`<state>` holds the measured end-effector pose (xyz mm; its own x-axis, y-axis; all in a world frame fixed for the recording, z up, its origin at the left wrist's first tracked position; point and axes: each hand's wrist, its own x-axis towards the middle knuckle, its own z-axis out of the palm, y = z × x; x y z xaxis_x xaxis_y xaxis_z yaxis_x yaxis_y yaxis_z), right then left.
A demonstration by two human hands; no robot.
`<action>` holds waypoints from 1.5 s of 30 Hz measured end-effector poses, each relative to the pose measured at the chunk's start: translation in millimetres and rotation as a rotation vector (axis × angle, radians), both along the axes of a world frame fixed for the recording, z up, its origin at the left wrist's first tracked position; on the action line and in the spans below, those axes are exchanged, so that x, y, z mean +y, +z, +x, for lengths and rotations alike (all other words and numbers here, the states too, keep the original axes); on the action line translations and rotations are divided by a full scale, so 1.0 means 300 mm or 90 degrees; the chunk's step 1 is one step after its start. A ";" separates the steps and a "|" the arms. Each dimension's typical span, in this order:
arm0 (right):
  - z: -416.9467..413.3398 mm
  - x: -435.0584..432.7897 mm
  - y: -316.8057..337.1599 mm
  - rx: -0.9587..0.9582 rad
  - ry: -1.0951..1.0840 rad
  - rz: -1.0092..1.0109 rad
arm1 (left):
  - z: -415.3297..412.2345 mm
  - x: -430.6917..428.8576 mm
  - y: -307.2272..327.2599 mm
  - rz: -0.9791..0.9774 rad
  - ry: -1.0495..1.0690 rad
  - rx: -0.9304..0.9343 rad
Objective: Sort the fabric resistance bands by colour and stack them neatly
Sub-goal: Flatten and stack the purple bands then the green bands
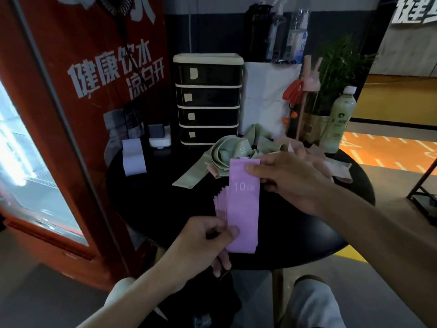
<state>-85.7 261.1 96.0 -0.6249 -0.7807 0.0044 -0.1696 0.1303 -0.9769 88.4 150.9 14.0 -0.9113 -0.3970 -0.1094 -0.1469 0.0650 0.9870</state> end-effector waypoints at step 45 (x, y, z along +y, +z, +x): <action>-0.107 -0.171 -0.130 0.199 0.146 0.325 | -0.102 -0.060 -0.072 -0.562 0.171 -0.080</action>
